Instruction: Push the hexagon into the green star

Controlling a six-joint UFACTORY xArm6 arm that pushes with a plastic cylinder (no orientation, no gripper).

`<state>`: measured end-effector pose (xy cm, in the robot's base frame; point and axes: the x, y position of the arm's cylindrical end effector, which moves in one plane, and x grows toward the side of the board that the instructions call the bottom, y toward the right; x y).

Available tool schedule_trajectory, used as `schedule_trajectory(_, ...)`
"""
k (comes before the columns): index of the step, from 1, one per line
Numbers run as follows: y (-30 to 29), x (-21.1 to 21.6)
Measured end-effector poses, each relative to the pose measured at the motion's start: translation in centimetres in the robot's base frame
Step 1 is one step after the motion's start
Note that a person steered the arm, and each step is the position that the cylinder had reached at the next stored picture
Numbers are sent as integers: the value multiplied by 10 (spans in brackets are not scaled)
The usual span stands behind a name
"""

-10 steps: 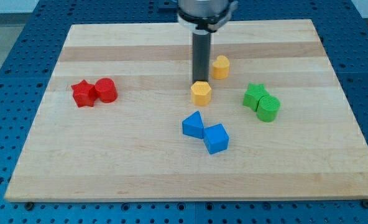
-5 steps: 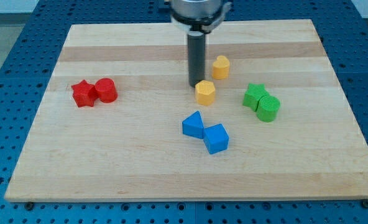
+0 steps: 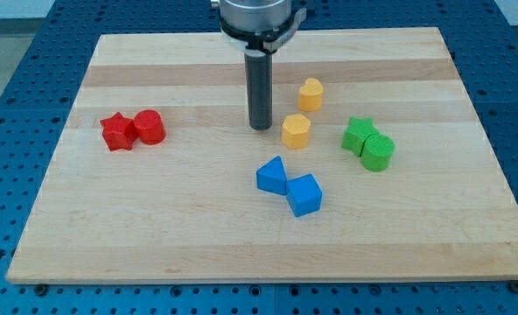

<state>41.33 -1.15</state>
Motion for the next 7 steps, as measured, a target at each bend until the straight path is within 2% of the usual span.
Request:
schedule_trajectory(3, 110, 5)
schedule_trajectory(5, 100, 12)
schedule_trajectory(7, 29, 9)
